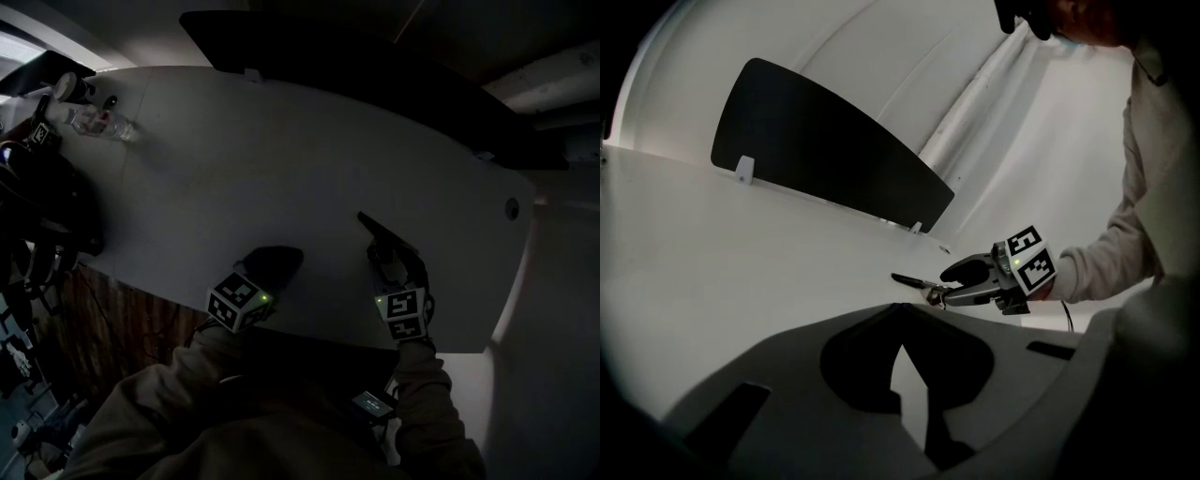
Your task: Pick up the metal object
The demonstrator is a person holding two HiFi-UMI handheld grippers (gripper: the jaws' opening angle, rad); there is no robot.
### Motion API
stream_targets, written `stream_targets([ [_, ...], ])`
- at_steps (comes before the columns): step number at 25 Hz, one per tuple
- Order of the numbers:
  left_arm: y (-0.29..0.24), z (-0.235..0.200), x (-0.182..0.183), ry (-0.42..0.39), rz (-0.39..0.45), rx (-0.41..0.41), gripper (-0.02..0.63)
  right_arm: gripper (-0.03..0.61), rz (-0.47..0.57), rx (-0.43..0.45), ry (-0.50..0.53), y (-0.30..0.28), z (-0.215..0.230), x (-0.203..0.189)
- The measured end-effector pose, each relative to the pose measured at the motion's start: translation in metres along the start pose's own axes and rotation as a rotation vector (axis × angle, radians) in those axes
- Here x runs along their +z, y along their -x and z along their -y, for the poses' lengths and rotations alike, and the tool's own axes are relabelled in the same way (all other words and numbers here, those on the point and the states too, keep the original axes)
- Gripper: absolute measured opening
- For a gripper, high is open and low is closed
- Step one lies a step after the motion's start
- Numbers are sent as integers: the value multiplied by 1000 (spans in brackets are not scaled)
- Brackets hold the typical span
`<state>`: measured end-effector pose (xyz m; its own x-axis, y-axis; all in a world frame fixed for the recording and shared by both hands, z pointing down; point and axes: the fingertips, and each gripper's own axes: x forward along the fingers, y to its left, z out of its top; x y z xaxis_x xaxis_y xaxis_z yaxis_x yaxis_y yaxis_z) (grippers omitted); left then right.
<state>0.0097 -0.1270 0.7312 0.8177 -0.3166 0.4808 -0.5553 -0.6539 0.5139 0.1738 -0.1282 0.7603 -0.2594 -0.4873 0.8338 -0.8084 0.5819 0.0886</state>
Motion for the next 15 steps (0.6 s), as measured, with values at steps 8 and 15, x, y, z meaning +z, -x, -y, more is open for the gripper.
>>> stream_targets([
  [8,2,5,-9,20,-6,-13,-3,137,0,-86,79,-1,8,10],
  [15,7,10,2,-6,0,-8,-3,21,28,-131,3,19,27,18],
])
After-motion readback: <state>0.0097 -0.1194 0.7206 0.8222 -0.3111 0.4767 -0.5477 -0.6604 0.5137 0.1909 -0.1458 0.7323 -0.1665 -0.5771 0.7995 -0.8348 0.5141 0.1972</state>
